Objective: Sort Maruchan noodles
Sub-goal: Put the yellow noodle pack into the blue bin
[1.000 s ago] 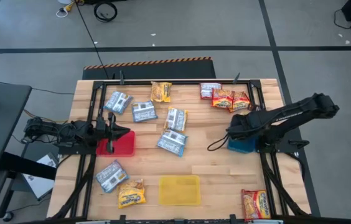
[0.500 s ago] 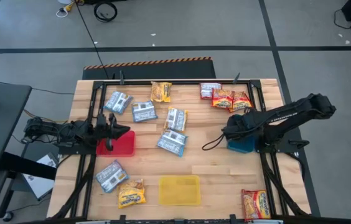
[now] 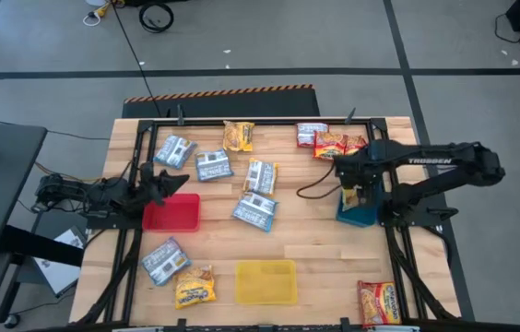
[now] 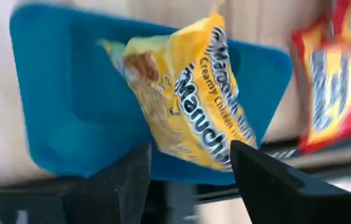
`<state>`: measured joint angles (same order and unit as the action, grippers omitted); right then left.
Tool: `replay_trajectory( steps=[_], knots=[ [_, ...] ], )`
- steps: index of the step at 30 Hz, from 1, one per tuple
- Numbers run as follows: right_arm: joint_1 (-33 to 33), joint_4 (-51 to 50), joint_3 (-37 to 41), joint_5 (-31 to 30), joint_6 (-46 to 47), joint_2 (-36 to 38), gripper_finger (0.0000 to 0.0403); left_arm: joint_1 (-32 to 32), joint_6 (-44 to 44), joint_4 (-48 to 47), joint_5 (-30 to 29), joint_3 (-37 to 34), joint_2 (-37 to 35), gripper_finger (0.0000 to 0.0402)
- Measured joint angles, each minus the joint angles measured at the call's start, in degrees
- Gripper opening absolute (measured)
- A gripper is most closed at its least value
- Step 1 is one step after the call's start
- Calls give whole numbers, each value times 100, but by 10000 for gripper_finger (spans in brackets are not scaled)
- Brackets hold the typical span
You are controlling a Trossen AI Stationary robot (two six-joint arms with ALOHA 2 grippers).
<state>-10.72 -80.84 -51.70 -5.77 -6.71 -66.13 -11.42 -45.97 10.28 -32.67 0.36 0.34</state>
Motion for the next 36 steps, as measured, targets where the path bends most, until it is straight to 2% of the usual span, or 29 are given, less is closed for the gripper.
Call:
replay_trajectory(
  steps=[3, 7, 14, 26, 30, 36],
  knots=[
    [-215, 7, 0, -15, -1368, -76, 222, 0, -285, 20, 136, 0, 1, 25],
    [-572, 118, 0, -12, -2235, -275, 211, -4, -275, 15, 328, 0, 2, 25],
    [-1285, 339, 0, 364, -2675, -818, 201, -2, -2, -5, 313, 0, 2, 25],
    [-1695, 442, 2, 833, -2741, -1784, 190, -2, 15, -13, 206, 0, 2, 25],
    [-1676, 435, 2, 840, -2737, -1917, 144, -4, 15, -13, 206, 0, 2, 25],
    [-1631, 357, 4, 666, -2067, -1767, 17, -2, 19, -12, 206, 0, 2, 25]
  ],
)
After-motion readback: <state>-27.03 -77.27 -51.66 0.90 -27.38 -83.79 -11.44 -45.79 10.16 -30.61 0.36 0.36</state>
